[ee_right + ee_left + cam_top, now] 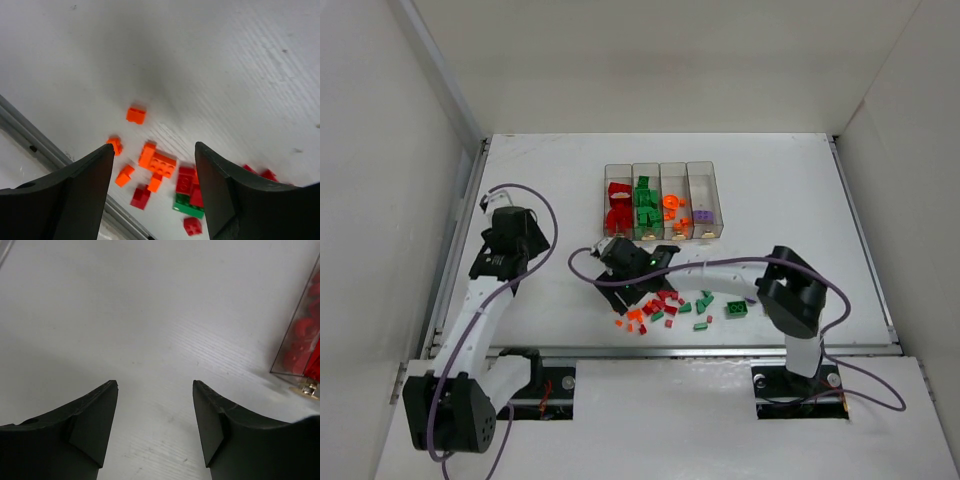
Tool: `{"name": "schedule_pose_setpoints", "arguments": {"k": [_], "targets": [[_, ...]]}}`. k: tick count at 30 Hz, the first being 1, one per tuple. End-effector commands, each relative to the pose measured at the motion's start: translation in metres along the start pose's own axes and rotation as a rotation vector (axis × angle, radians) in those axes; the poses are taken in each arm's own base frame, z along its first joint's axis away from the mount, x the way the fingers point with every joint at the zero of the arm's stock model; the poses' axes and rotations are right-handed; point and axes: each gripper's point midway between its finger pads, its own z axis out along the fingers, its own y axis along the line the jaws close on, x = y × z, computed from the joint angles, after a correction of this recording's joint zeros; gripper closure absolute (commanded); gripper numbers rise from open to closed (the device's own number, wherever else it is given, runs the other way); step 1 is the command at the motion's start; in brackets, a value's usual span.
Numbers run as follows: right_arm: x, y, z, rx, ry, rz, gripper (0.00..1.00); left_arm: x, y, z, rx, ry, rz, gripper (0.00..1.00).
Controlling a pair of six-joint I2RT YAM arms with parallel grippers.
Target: Sort the legos into containers by color
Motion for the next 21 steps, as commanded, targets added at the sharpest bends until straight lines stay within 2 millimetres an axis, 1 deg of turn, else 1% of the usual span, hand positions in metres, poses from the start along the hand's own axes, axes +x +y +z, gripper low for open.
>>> {"name": "schedule_pose_setpoints", "arguments": {"k": [1, 2, 3, 4, 5, 7, 8, 9, 10, 11, 12, 13, 14, 15, 16, 17, 18, 21], "targets": [[-0.009, 0.011, 0.007, 0.052, -0.001, 0.002, 0.29, -0.026, 0.008, -0.009, -0.021, -0.134, -0.130, 0.42], [-0.003, 0.013, 0.009, 0.065, 0.024, -0.010, 0.29, -0.029, 0.010, -0.011, -0.032, -0.149, -0.120, 0.42], [-0.006, 0.019, 0.011, 0.061, 0.025, -0.006, 0.29, -0.034, 0.012, -0.014, -0.033, -0.175, -0.116, 0.42], [0.001, 0.017, 0.020, 0.069, 0.049, 0.001, 0.29, -0.044, 0.011, -0.016, -0.033, -0.202, -0.110, 0.42], [0.000, 0.018, 0.022, 0.070, 0.049, 0.011, 0.29, -0.044, 0.012, -0.017, -0.054, -0.215, -0.089, 0.42], [0.005, 0.017, 0.024, 0.076, 0.066, 0.021, 0.29, -0.053, 0.005, -0.023, -0.038, -0.238, -0.058, 0.42], [0.005, 0.018, 0.024, 0.076, 0.066, 0.032, 0.29, -0.056, 0.006, -0.023, -0.045, -0.249, -0.049, 0.42], [0.002, 0.019, 0.025, 0.072, 0.054, 0.033, 0.30, -0.056, 0.006, -0.023, -0.045, -0.249, -0.049, 0.42], [0.002, 0.019, 0.029, 0.072, 0.054, 0.033, 0.30, -0.056, 0.001, -0.024, -0.025, -0.251, -0.046, 0.42], [0.005, 0.016, 0.032, 0.084, 0.060, 0.032, 0.33, -0.052, 0.003, -0.022, -0.029, -0.241, -0.042, 0.42], [0.007, 0.016, 0.035, 0.087, 0.068, 0.031, 0.39, -0.052, 0.000, -0.024, -0.013, -0.243, -0.043, 0.42], [0.009, 0.020, 0.036, 0.084, 0.077, 0.021, 0.40, -0.048, -0.001, -0.021, -0.002, -0.235, -0.041, 0.42], [0.005, 0.021, 0.040, 0.082, 0.073, 0.008, 0.40, -0.048, -0.001, -0.021, -0.002, -0.235, -0.041, 0.42], [0.007, 0.020, 0.041, 0.087, 0.088, -0.006, 0.40, -0.047, -0.003, -0.021, 0.007, -0.232, -0.040, 0.42], [0.004, 0.026, 0.040, 0.086, 0.076, -0.016, 0.42, -0.047, -0.003, -0.021, 0.007, -0.232, -0.040, 0.42], [0.005, 0.025, 0.042, 0.089, 0.088, -0.028, 0.43, -0.047, -0.003, -0.021, 0.007, -0.232, -0.040, 0.42], [0.007, 0.030, 0.041, 0.084, 0.089, -0.037, 0.43, -0.047, -0.003, -0.021, 0.007, -0.232, -0.040, 0.42], [0.007, 0.029, 0.041, 0.084, 0.089, -0.048, 0.50, -0.047, -0.002, -0.021, 0.006, -0.232, -0.031, 0.42]]}}
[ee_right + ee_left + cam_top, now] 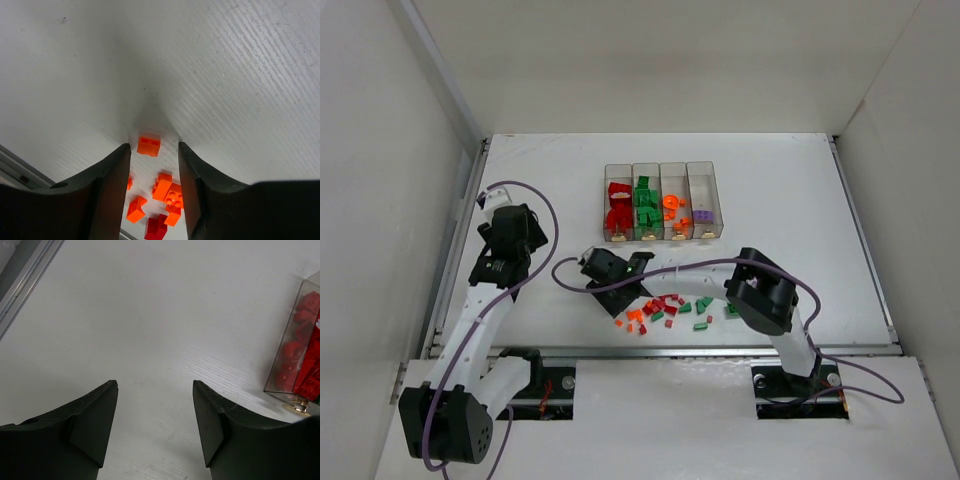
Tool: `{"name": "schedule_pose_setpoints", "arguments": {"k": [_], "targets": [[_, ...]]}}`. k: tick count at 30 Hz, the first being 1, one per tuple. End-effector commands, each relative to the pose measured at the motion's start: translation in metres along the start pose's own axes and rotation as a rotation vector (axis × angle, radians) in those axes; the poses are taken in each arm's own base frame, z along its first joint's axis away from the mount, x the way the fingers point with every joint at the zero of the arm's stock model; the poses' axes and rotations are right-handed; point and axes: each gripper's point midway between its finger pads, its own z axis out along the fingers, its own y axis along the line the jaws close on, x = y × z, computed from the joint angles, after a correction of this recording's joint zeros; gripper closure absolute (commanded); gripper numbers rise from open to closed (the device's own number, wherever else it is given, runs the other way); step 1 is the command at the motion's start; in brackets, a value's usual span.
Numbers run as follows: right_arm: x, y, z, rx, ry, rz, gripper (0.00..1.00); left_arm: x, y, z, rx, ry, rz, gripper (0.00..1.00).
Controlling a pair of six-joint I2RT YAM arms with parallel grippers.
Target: Sort the legos into containers by color
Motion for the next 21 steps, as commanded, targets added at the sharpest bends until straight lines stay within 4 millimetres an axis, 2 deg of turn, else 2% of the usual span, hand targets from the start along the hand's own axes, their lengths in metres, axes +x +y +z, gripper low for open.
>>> {"name": "schedule_pose_setpoints", "arguments": {"k": [1, 2, 8, 9, 11, 12, 13, 17, 18, 19, 20, 21], "targets": [[-0.003, 0.006, 0.000, 0.006, -0.001, -0.028, 0.52, -0.016, -0.005, -0.005, 0.027, -0.062, -0.014, 0.42], [-0.006, 0.007, -0.001, 0.003, -0.009, -0.027, 0.57, -0.016, -0.005, -0.005, 0.027, -0.062, -0.014, 0.42], [-0.006, 0.008, -0.001, -0.006, -0.007, -0.027, 0.72, -0.017, -0.007, -0.005, 0.039, -0.066, -0.008, 0.42], [-0.006, 0.008, -0.001, -0.006, -0.007, -0.027, 0.79, -0.017, -0.007, -0.005, 0.039, -0.066, -0.008, 0.42], [-0.010, 0.011, -0.005, -0.021, -0.022, -0.025, 0.86, -0.017, -0.007, -0.005, 0.039, -0.066, -0.008, 0.42], [-0.008, 0.011, -0.002, -0.020, -0.021, -0.025, 0.96, -0.017, -0.007, -0.005, 0.039, -0.066, -0.008, 0.42], [-0.011, 0.012, -0.002, -0.025, -0.034, -0.023, 0.99, -0.017, -0.007, -0.005, 0.039, -0.066, -0.008, 0.42], [-0.021, 0.004, -0.014, 0.015, -0.086, -0.006, 1.00, -0.017, -0.007, -0.005, 0.039, -0.066, -0.008, 0.42], [-0.029, 0.002, -0.025, 0.025, -0.119, -0.001, 1.00, -0.017, -0.007, -0.005, 0.039, -0.066, -0.008, 0.42], [-0.039, -0.015, -0.032, 0.064, -0.148, 0.026, 1.00, -0.017, -0.007, -0.005, 0.039, -0.066, -0.008, 0.42], [-0.047, -0.023, -0.039, 0.067, -0.169, 0.057, 1.00, -0.017, -0.007, -0.005, 0.039, -0.066, -0.008, 0.42], [-0.067, -0.033, -0.058, 0.061, -0.233, 0.091, 1.00, -0.017, -0.007, -0.005, 0.039, -0.066, -0.008, 0.42]]}}
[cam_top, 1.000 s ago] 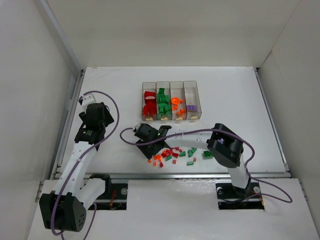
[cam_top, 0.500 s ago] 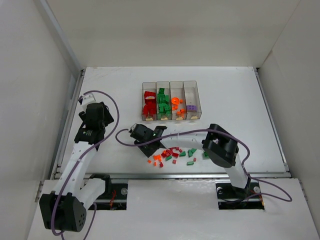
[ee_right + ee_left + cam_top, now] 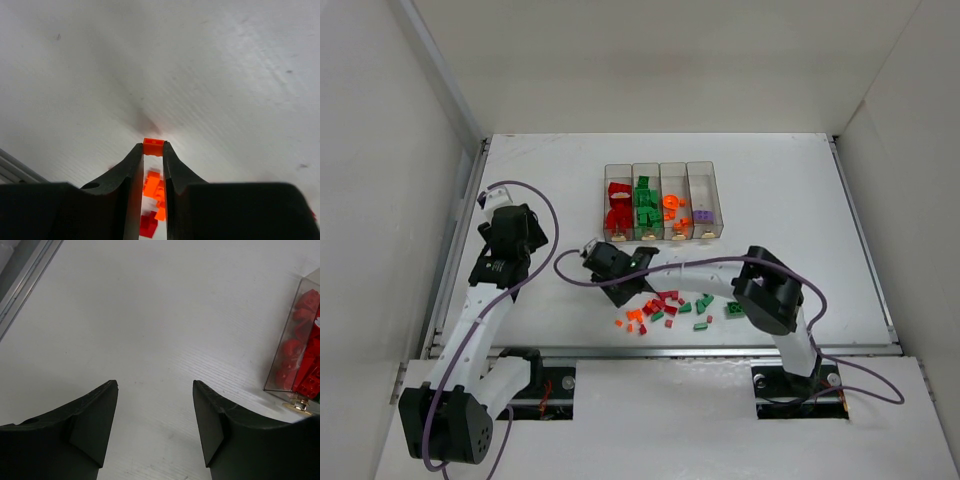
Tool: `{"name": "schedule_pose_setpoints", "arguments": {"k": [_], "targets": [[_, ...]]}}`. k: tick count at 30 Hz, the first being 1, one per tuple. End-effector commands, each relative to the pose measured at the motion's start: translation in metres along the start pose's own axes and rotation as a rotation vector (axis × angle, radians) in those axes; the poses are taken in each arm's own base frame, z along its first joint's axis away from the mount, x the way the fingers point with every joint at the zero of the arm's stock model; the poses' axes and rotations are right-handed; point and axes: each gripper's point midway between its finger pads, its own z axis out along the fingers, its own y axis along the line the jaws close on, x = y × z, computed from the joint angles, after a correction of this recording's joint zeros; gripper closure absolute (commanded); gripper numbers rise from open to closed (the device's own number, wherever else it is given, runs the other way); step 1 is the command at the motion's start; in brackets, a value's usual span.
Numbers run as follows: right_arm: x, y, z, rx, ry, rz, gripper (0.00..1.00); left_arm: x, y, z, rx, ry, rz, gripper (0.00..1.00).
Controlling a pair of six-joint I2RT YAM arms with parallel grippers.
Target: Sort the legos into containers by color
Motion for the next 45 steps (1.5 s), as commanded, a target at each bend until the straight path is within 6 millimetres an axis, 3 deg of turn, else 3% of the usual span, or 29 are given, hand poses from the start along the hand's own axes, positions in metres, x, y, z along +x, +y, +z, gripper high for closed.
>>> {"name": "schedule_pose_setpoints", "arguments": {"k": [1, 2, 4, 5, 6, 8, 9, 11, 14, 15, 19, 22, 23, 24, 25, 26, 28, 30, 31, 33, 38, 43, 45], "targets": [[-0.072, -0.039, -0.061, 0.033, -0.234, 0.136, 1.00, -0.016, -0.008, -0.005, 0.042, -0.061, -0.019, 0.42], [-0.091, -0.069, -0.076, 0.057, -0.284, 0.196, 1.00, -0.015, -0.010, -0.005, 0.057, -0.055, -0.009, 0.42], [-0.106, -0.102, -0.087, 0.090, -0.318, 0.256, 1.00, -0.013, -0.016, -0.004, 0.084, -0.044, 0.003, 0.42], [-0.110, -0.121, -0.091, 0.120, -0.324, 0.286, 1.00, -0.011, -0.020, -0.005, 0.113, -0.032, 0.015, 0.42], [-0.110, -0.158, -0.094, 0.167, -0.319, 0.345, 1.00, -0.010, -0.022, -0.005, 0.129, -0.027, 0.028, 0.42], [-0.118, -0.191, -0.093, 0.183, -0.323, 0.393, 1.00, -0.008, -0.032, -0.007, 0.186, -0.015, 0.042, 0.43], [-0.115, -0.220, -0.092, 0.201, -0.312, 0.442, 1.00, -0.006, -0.036, -0.008, 0.210, -0.006, 0.056, 0.43], [-0.118, -0.246, -0.086, 0.224, -0.312, 0.459, 1.00, -0.011, -0.045, -0.009, 0.274, -0.016, 0.108, 0.43], [-0.121, -0.283, -0.076, 0.268, -0.294, 0.484, 1.00, -0.005, -0.075, -0.019, 0.481, -0.005, 0.236, 0.45], [-0.120, -0.288, -0.073, 0.265, -0.282, 0.471, 1.00, 0.006, -0.092, -0.029, 0.617, 0.028, 0.287, 0.45], [-0.125, -0.305, -0.060, 0.275, -0.270, 0.466, 1.00, 0.027, -0.125, -0.054, 0.929, 0.033, 0.533, 0.41], [-0.123, -0.312, -0.055, 0.285, -0.258, 0.436, 1.00, 0.043, -0.140, -0.066, 1.068, 0.065, 0.708, 0.39], [-0.123, -0.312, -0.055, 0.285, -0.258, 0.436, 1.00, 0.051, -0.140, -0.061, 1.096, 0.049, 0.840, 0.39], [-0.127, -0.313, -0.053, 0.286, -0.266, 0.426, 1.00, 0.067, -0.142, -0.069, 1.149, 0.091, 0.917, 0.39], [-0.125, -0.313, -0.048, 0.286, -0.257, 0.427, 0.98, 0.069, -0.145, -0.071, 1.179, 0.080, 0.992, 0.37], [-0.125, -0.313, -0.048, 0.286, -0.257, 0.427, 0.85, 0.080, -0.144, -0.071, 1.202, 0.092, 1.065, 0.37], [-0.123, -0.317, -0.047, 0.281, -0.246, 0.424, 0.68, 0.103, -0.145, -0.070, 1.258, 0.118, 1.228, 0.37], [-0.124, -0.314, -0.046, 0.262, -0.245, 0.408, 0.52, 0.113, -0.148, -0.072, 1.310, 0.134, 1.313, 0.37], [-0.124, -0.312, -0.046, 0.252, -0.245, 0.407, 0.47, 0.128, -0.145, -0.081, 1.390, 0.141, 1.405, 0.37], [-0.120, -0.312, -0.043, 0.253, -0.233, 0.398, 0.39, 0.134, -0.149, -0.095, 1.508, 0.103, 1.490, 0.36], [-0.125, -0.312, -0.059, 0.257, -0.264, 0.376, 0.38, 0.166, -0.143, -0.120, 1.717, 0.093, 1.705, 0.35], [-0.125, -0.303, -0.079, 0.226, -0.301, 0.370, 0.38, 0.203, -0.126, -0.123, 1.786, 0.082, 1.975, 0.35], [-0.114, -0.300, -0.079, 0.224, -0.298, 0.382, 0.38, 0.215, -0.125, -0.127, 1.809, 0.065, 2.036, 0.36]]}}
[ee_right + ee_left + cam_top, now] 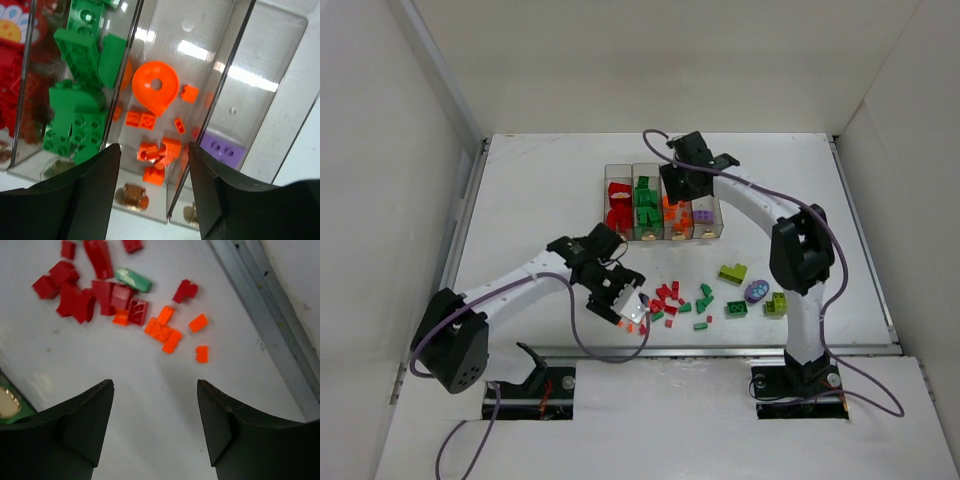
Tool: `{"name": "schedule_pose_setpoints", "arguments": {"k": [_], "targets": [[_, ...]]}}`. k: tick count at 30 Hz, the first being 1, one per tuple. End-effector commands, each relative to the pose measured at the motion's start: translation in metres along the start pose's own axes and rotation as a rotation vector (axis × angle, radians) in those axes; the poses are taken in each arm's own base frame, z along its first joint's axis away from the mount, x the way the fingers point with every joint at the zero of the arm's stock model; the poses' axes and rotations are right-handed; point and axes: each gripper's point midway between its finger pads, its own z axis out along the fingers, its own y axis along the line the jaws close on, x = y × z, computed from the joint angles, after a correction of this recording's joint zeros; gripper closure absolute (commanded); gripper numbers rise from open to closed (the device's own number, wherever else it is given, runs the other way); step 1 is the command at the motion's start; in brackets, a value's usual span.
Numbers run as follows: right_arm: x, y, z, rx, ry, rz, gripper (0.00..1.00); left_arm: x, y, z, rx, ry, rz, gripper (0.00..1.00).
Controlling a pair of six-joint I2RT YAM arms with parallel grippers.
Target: Sort the legos into containers by color
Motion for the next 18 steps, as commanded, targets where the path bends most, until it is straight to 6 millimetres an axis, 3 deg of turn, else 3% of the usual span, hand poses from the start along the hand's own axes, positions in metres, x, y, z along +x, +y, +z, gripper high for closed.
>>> {"name": "schedule_pose_setpoints", "arguments": {"k": [1, 4, 7, 10, 12, 18], "targets": [[-0.029, 0.002, -0.046, -0.038, -0.133, 0.020, 0.38, 0.002, -0.029, 0.016, 0.111, 0.031, 0.144, 0.36], [-0.015, 0.000, -0.052, -0.037, -0.127, 0.019, 0.38, 0.000, -0.034, 0.022, 0.124, 0.036, 0.148, 0.42], [0.002, -0.003, -0.052, -0.033, -0.102, 0.017, 0.38, -0.001, -0.040, 0.030, 0.170, 0.038, 0.134, 0.56], [0.006, -0.005, -0.055, -0.026, -0.110, 0.028, 0.38, 0.000, -0.049, 0.037, 0.222, 0.040, 0.142, 0.65], [0.017, -0.006, -0.054, -0.023, -0.089, 0.026, 0.38, 0.000, -0.055, 0.040, 0.244, 0.042, 0.133, 0.66], [0.024, -0.007, -0.053, -0.023, -0.088, 0.035, 0.38, 0.001, -0.075, 0.049, 0.298, 0.038, 0.105, 0.65]]}}
